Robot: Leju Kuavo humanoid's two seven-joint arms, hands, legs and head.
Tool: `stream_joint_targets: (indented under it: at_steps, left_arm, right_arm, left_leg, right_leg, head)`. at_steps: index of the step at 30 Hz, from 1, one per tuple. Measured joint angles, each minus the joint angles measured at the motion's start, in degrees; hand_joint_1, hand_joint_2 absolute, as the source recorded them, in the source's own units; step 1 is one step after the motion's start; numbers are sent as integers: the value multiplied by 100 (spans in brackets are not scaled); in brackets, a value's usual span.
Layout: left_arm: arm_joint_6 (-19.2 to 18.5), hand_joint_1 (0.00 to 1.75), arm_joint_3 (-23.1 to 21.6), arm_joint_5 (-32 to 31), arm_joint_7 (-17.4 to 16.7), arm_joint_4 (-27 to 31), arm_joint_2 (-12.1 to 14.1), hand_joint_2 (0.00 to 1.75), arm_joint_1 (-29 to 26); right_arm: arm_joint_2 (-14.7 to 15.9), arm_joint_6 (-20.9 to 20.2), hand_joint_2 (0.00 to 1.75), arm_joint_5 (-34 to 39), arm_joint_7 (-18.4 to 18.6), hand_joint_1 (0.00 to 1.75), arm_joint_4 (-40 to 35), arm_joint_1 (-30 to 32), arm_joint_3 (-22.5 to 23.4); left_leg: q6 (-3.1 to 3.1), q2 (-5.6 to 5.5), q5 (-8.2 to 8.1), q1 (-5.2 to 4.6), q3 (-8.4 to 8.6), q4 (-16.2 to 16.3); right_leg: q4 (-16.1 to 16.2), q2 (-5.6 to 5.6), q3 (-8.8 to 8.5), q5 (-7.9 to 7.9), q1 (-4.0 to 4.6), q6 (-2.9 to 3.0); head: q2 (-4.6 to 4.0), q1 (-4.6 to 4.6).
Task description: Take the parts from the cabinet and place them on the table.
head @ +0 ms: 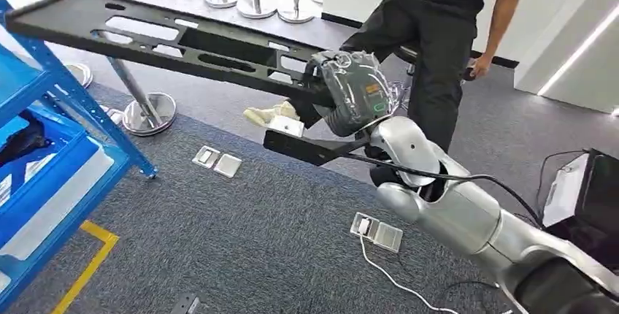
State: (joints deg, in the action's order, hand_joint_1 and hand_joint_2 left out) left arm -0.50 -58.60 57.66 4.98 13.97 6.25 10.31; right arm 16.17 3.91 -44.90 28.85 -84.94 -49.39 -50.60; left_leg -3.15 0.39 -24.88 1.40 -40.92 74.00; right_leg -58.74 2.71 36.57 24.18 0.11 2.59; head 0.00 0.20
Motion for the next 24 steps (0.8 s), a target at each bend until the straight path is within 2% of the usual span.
stream_joint_targets:
  at_steps: [1, 2, 3, 4, 5, 7, 8, 9, 10, 12, 13, 14, 15, 17, 18, 19, 22, 23, 24]
  left_arm:
    - [-2, 0, 0, 0, 0, 0, 0, 175, -1]
    - [-2, 0, 0, -2, 0, 0, 0, 175, 0]
    - [-2, 0, 0, -2, 0, 0, 0, 175, -7]
    - [-4, 0, 2, -2, 0, 0, 0, 175, -6]
    - [-4, 0, 2, -2, 0, 0, 0, 175, -16]
    - [-11, 0, 2, -4, 0, 0, 0, 175, -30]
    - [-17, 0, 2, -7, -2, 4, -15, 175, -24]
    - [-17, 0, 2, -11, -9, 2, -2, 175, -16]
    - [-20, 0, 2, -17, -9, 0, -2, 175, -23]
    - [-31, 0, 2, -31, -18, 0, -2, 175, -59]
    - [-37, 0, 2, -35, -26, 0, -2, 175, -77]
    - [-37, 0, 2, -35, -33, 0, -2, 175, -93]
    - [-37, 0, 2, -31, -35, 0, -2, 175, -101]
    - [-37, 0, 2, -22, -37, 0, -2, 175, -107]
    - [-37, 0, 4, -22, -37, -2, 0, 175, -109]
    - [-35, 0, 7, -20, -46, -7, 13, 175, -116]
    - [-35, 0, 4, -26, -70, -7, 24, 175, -143]
    - [-35, 0, 4, -48, -90, -7, 24, 175, -139]
    - [-35, 0, 4, -68, -96, -7, 37, 175, -136]
  right_arm:
    - [-2, 4, 175, 0, -9, 175, 0, 9, 0]
    - [-11, 7, 175, 0, -22, 175, 0, 11, 0]
    - [-13, 20, 175, 0, -24, 175, 4, 10, 0]
    - [-13, 28, 175, 5, -29, 175, 4, 3, 0]
    - [-15, 33, 175, 7, -29, 175, 7, 7, 0]
    - [-13, 33, 175, 7, -31, 175, 7, 10, 0]
    - [-13, 35, 175, 9, -31, 175, 9, 19, 0]
    - [-11, 39, 175, 13, -33, 175, 11, 12, 0]
    - [-11, 52, 175, 18, -33, 175, 11, 10, 0]
    - [-15, 66, 175, 48, -31, 175, 11, 49, 0]
    - [-15, 72, 175, 55, -31, 175, 13, 77, 0]
    - [-15, 74, 175, 68, -31, 175, 13, 106, 0]
    - [-15, 79, 175, 68, -31, 175, 17, 132, 0]
    - [-4, 105, 175, 66, -31, 175, 22, 140, 0]
    - [-4, 134, 175, 64, -31, 175, 22, 137, 0]
    - [-4, 179, 175, 59, -35, 175, 20, 130, 0]
    - [4, 223, 175, 59, -44, 175, 20, 134, 2]
    - [13, 223, 175, 66, -55, 175, 17, 135, 6]
    - [9, 223, 175, 79, -83, 175, 20, 132, 6]
  left_leg:
    - [13, -12, 264, 3, 194, -459]
    - [25, -92, 511, 14, 407, -945]
    - [53, -345, 504, 48, 501, -1216]
    - [60, -362, 494, 42, 501, -1304]
    - [83, -308, 503, 28, 494, -1292]
    - [155, -243, 515, -7, 536, -1299]
    - [202, -178, 546, 43, 564, -1351]
    - [226, -142, 557, 43, 582, -1368]
    - [244, -103, 557, 41, 584, -1368]
    - [253, -13, 550, 36, 581, -1367]
    - [256, 31, 544, 37, 581, -1367]
    - [255, 69, 536, 38, 588, -1366]
    - [247, 106, 523, 38, 600, -1366]
    - [212, 169, 495, 38, 639, -1366]
    - [188, 202, 479, 32, 658, -1368]
    - [145, 230, 453, -18, 653, -1351]
    - [62, 345, 440, -22, 720, -1421]
    - [11, 348, 416, -11, 749, -1414]
    - [-8, 229, 346, 2, 750, -1303]
  right_leg:
    - [-27, 54, 0, 13, -1, -12]
    - [-60, 102, 3, 32, -4, -31]
    - [-94, 138, 42, 49, -8, -56]
    - [-165, 206, 103, 60, 23, -85]
    - [-141, 227, 112, 39, -6, -122]
    - [-108, 309, 120, 18, -30, -201]
    - [-136, 280, 133, 35, -30, -222]
    - [-277, -1, 168, 130, -2, -260]
    - [-602, -144, 327, 320, -21, -289]
    - [-1481, -225, 765, 693, -59, -337]
    - [-1788, -232, 929, 761, -73, -349]
    - [-1830, -238, 972, 695, -86, -353]
    - [-1585, -250, 857, 494, -92, -350]
    - [-635, -331, 390, 0, -81, -302]
    - [-212, -490, 191, -103, -50, -261]
    - [-84, -581, 140, -13, 46, -215]
    - [-106, -422, 157, 3, 50, -130]
    - [-34, -386, 108, -30, 11, -80]
    - [10, -365, 71, -48, -11, -53]
  head:
    - [0, -22]
    - [0, -48]
    - [0, -63]
    - [0, -57]
    - [0, -15]
    - [0, -24]
    - [0, -35]
    - [0, 18]
    - [0, 85]
    - [0, 107]
    - [0, 123]
    - [0, 155]
    - [0, 186]
    - [0, 247]
    - [0, 267]
    - [0, 280]
    - [0, 229]
    - [0, 236]
    - [0, 214]
